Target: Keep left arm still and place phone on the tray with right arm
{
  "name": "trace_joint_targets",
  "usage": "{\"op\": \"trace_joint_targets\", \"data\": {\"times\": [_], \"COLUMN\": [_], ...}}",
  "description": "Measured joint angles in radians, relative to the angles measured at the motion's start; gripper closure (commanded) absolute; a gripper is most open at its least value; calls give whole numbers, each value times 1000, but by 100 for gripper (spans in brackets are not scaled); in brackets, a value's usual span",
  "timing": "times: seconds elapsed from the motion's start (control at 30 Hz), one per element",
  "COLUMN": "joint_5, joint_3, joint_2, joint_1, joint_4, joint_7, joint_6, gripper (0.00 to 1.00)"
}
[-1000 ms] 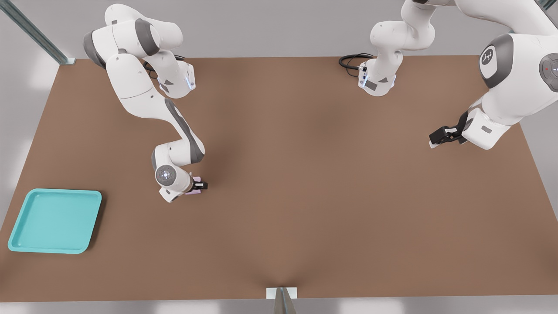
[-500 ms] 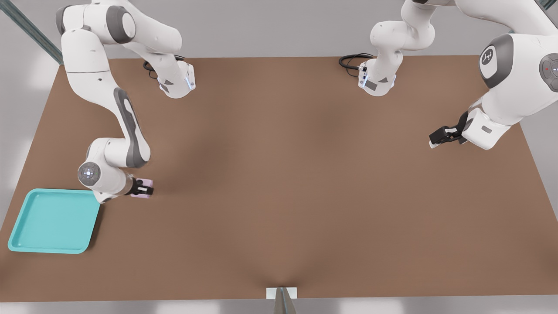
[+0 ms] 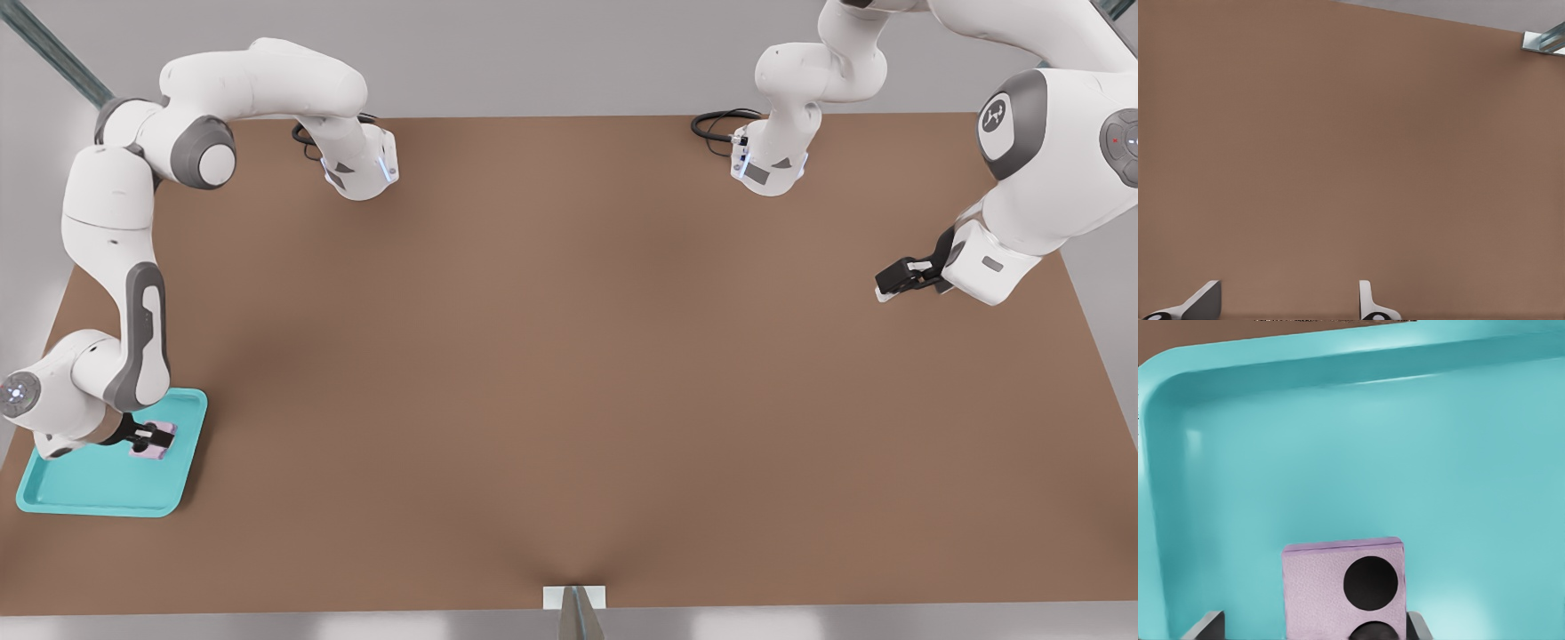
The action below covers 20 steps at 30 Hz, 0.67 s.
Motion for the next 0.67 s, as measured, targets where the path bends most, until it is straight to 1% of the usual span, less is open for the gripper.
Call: {"op": "trace_joint_targets", "data": {"times": [0.03, 0.07, 0.1, 0.17, 0.2, 0.23, 0.27, 0.3, 0.33, 0.37, 0.4, 0.47, 0.57, 0.67], "joint_5": [-1, -2, -2, -3, -4, -4, -4, -4, -4, 0, 8, 22, 33, 38], "joint_3": [2, 13, 37, 50, 34, 4, -52, -89, -91, -71, -56, -52, -67, -76], "joint_2": [-14, -62, -160, -392, -498, -599, -709, -795, -851, -876, -851, -747, -702, -694], "joint_1": [1, 3, 16, 125, 213, 315, 439, 537, 594, 624, 652, 675, 565, 552], "joint_4": [-1, -12, -60, -187, -239, -293, -355, -385, -398, -391, -351, -207, -153, -147], "joint_7": [-21, -40, -55, -67, -62, -53, -42, -32, -22, -10, 4, 29, 62, 90], "joint_6": [1, -12, -33, -72, -99, -129, -164, -210, -257, -300, -344, -429, -512, -561], "gripper": [0, 0, 0, 0, 0, 0, 0, 0, 0, 0, 0, 0, 0, 0]}}
